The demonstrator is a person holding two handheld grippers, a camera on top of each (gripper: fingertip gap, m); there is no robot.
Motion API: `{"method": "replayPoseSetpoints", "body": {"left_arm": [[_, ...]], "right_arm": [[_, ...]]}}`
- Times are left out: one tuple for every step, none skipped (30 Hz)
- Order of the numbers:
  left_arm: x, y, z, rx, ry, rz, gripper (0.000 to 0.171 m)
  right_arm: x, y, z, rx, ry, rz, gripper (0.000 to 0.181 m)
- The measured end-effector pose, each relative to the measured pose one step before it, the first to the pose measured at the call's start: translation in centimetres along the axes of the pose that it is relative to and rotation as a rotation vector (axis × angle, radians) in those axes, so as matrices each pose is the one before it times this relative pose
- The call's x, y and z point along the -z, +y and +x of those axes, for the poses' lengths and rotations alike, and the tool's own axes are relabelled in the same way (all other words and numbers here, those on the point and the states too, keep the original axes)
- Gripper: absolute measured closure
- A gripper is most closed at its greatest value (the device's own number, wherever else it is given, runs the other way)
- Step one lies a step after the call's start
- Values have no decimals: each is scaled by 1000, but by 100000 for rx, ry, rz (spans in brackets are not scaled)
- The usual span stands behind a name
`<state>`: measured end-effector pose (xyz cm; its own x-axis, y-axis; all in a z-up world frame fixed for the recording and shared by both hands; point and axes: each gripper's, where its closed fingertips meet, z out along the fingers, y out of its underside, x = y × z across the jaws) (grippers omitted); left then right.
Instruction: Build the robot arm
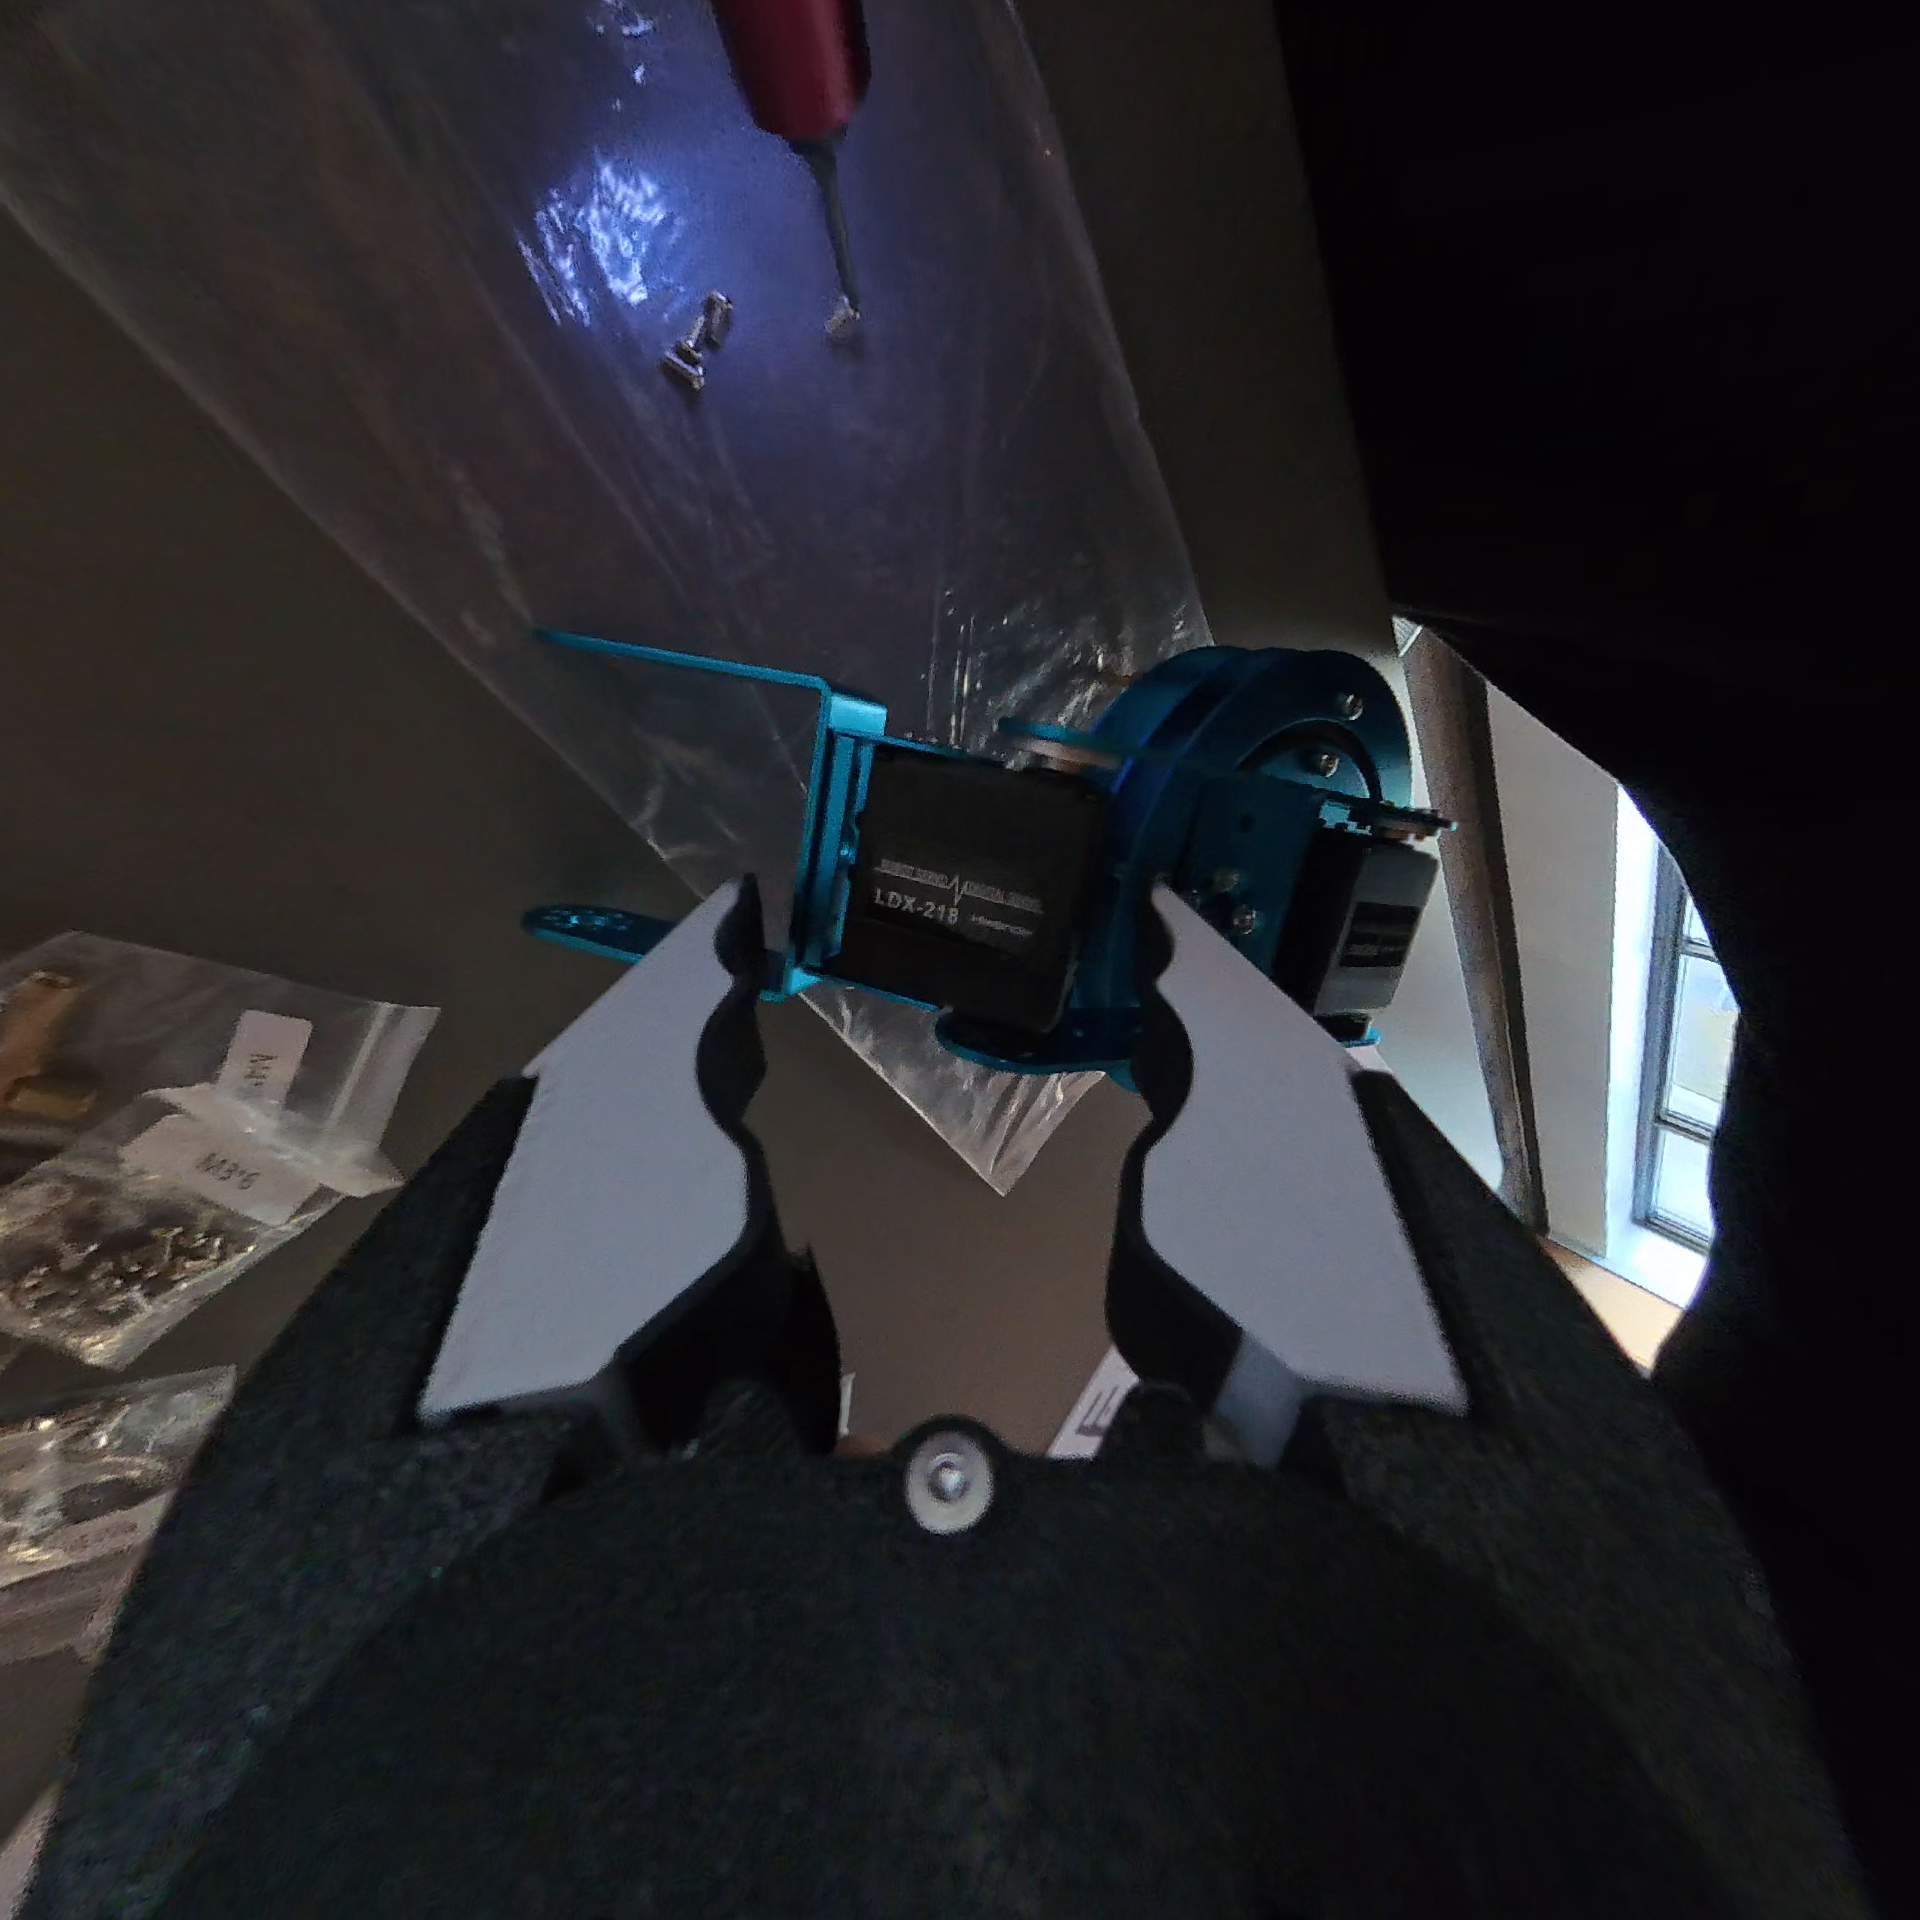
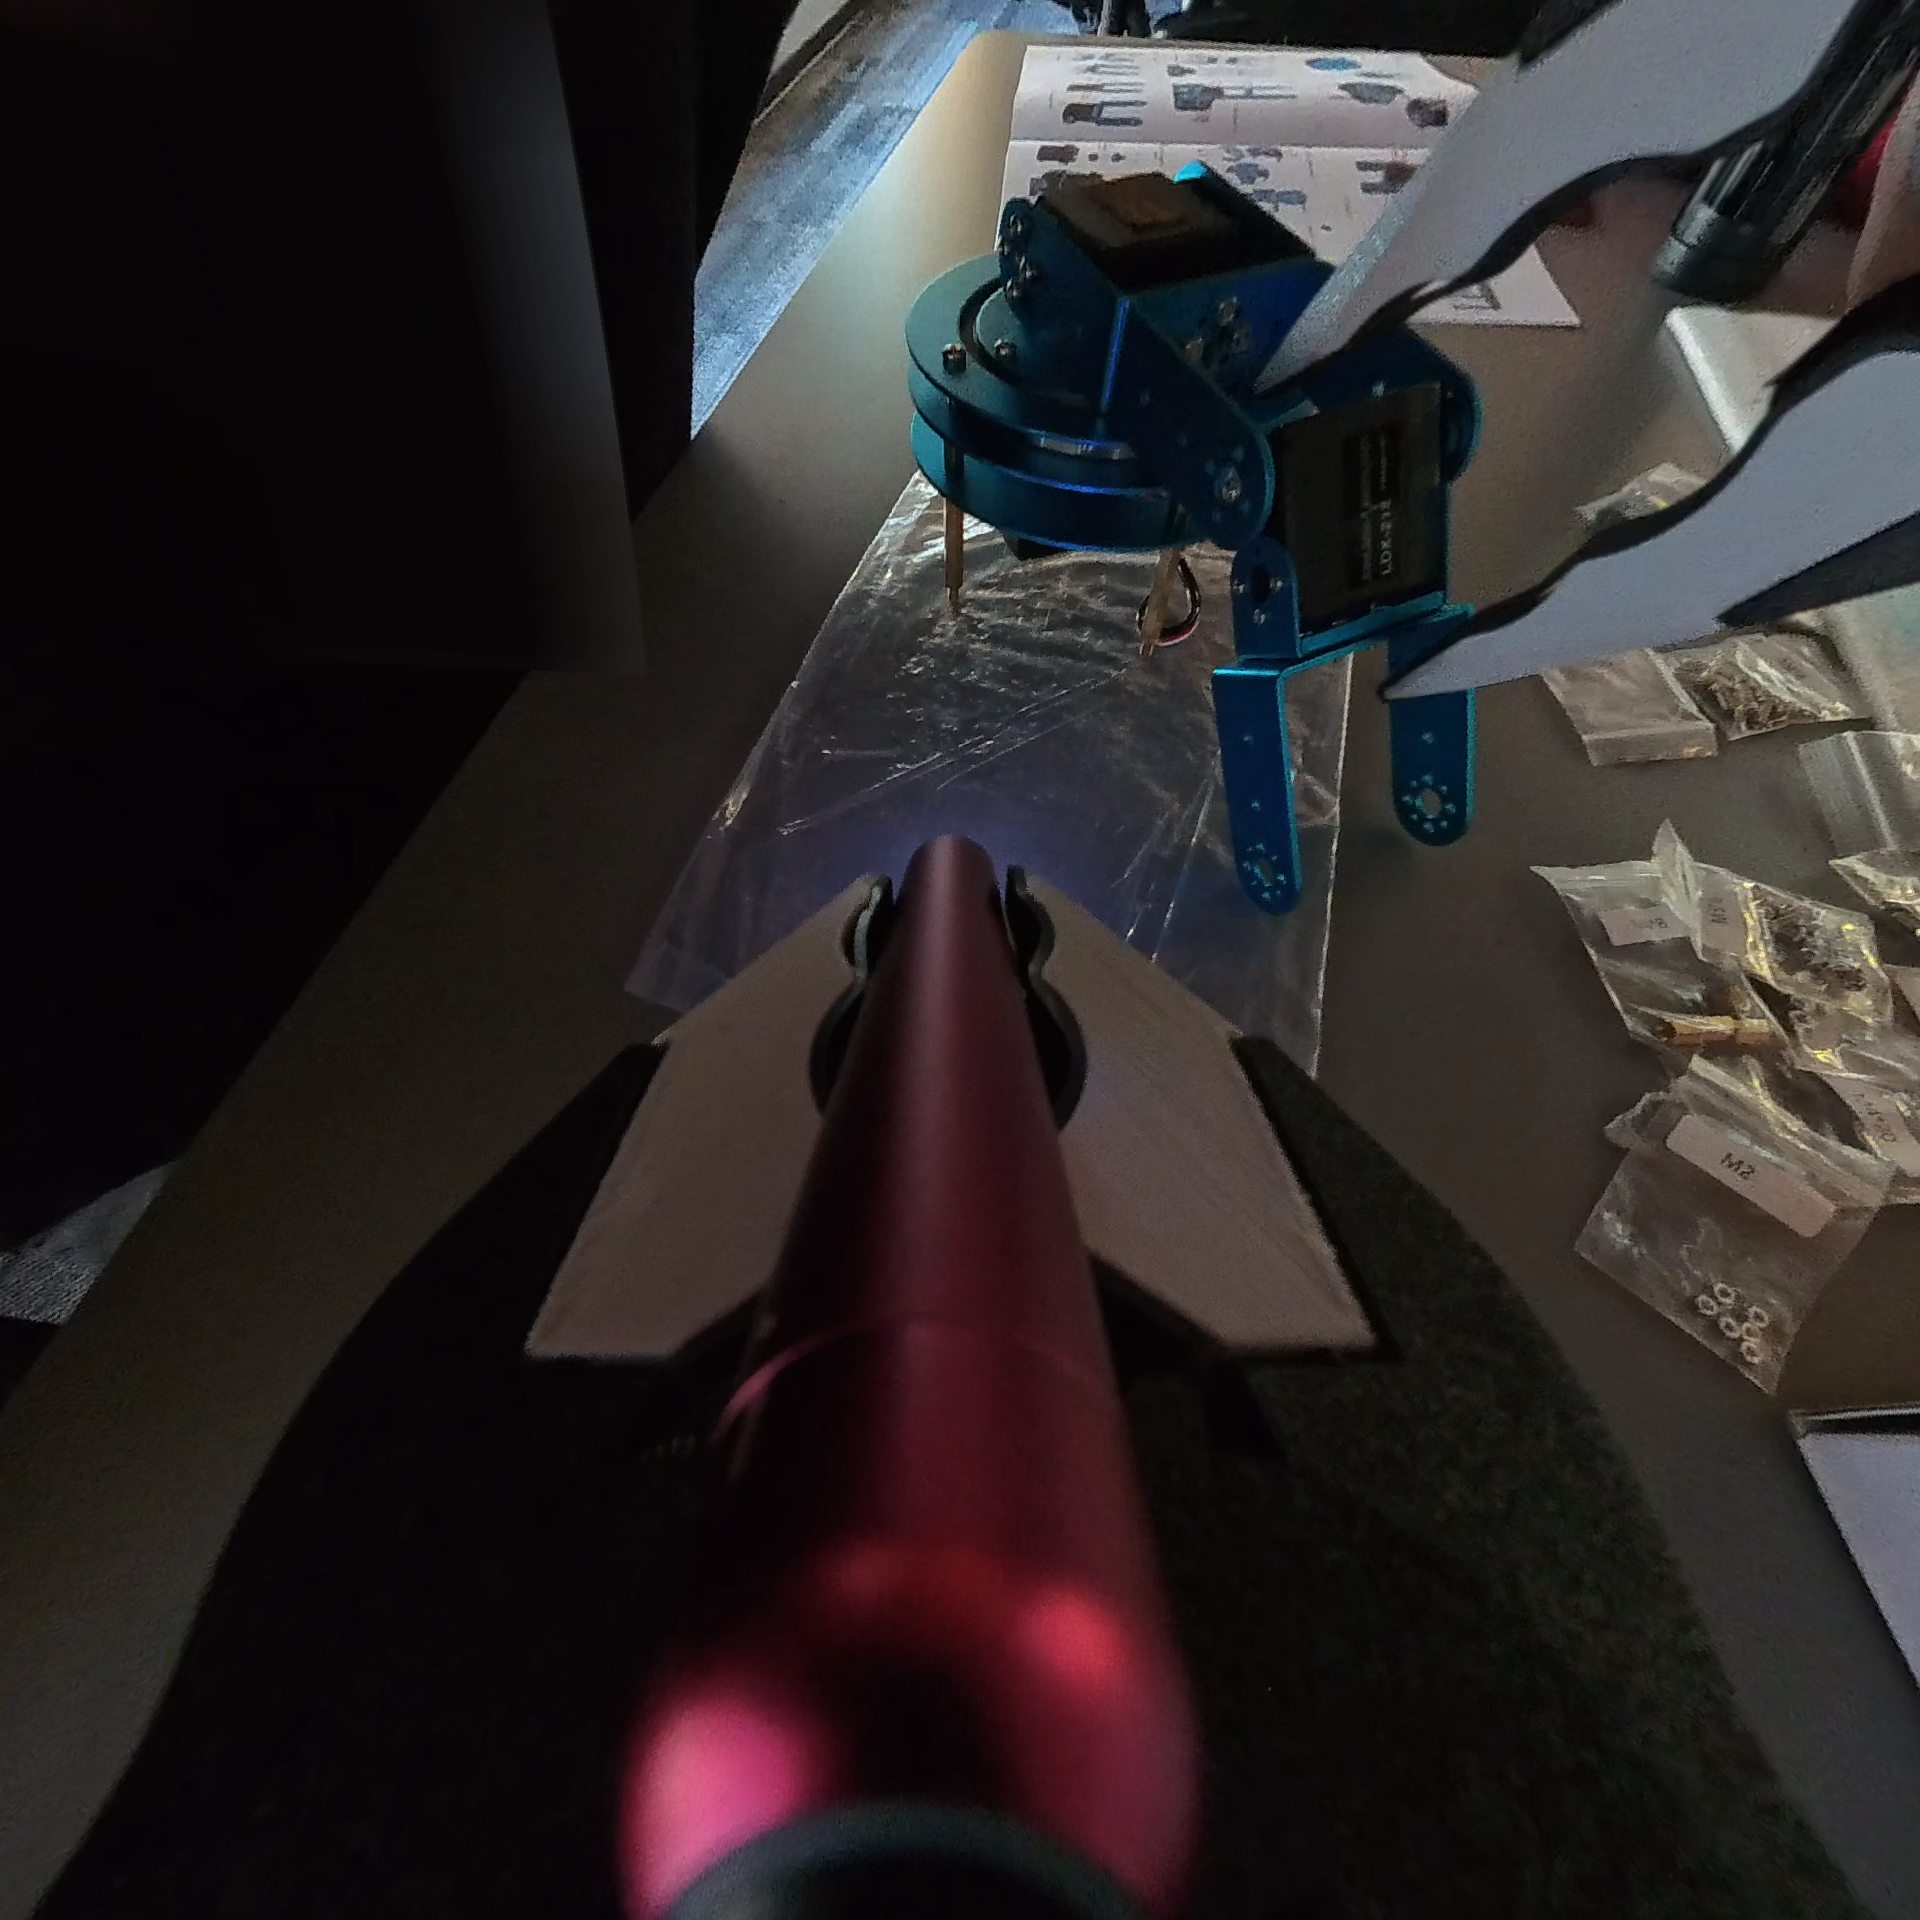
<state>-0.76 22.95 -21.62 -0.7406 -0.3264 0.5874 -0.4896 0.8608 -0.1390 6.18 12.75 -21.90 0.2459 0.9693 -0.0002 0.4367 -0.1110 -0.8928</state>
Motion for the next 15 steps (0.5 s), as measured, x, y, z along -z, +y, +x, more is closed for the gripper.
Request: {"method": "replayPoseSetpoints", "body": {"left_arm": [[49, -160, 210, -536, 2331, 780, 102], [39, -226, 81, -899, 1589, 1042, 102], [-34, -115, -153, -475, 320, 292, 102], [-68, 160, -187, 152, 303, -1663, 102], [-56, 131, -274, 314, -359, -1620, 100], [-57, 35, -279, 317, -372, -752, 95], [-75, 10, 45, -184, 1475, -495, 93], [-125, -11, 220, -430, 2355, -91, 93], [-179, 105, -49, -382, 748, -849, 94], [-193, 175, -134, -430, -157, -1411, 95], [-172, 150, 15, -525, 517, -1091, 100], [-94, 31, 303, -757, 2235, -334, 106], [-10, -61, 287, -383, 2095, 232, 113], [26, 37, -10, 172, -91, -232, 113], [49, 53, -30, -37, -718, -254, 113]], "right_arm": [[38, -59, 77, 126, 451, 428, 161], [46, -36, 69, 86, 328, 345, 161], [43, -35, 71, -89, 290, 321, 161], [24, -34, 89, -156, 324, 328, 161], [18, -25, 50, -293, 48, 325, 161], [10, -15, 23, -357, -77, 188, 161], [-26, 11, -8, -225, -149, 89, 161], [-29, 43, -41, -63, -295, -119, 161], [-48, 88, -46, 11, -277, -524, 161], [-36, 75, -39, 103, -153, -450, 161], [-20, 31, -43, 79, -225, -178, 160], [-10, 11, -43, -54, -264, -46, 161], [13, 7, 3, -114, -97, -3, 161], [18, 11, 25, -148, -26, 81, 161], [10, 9, 32, -179, 53, 65, 161]]}}
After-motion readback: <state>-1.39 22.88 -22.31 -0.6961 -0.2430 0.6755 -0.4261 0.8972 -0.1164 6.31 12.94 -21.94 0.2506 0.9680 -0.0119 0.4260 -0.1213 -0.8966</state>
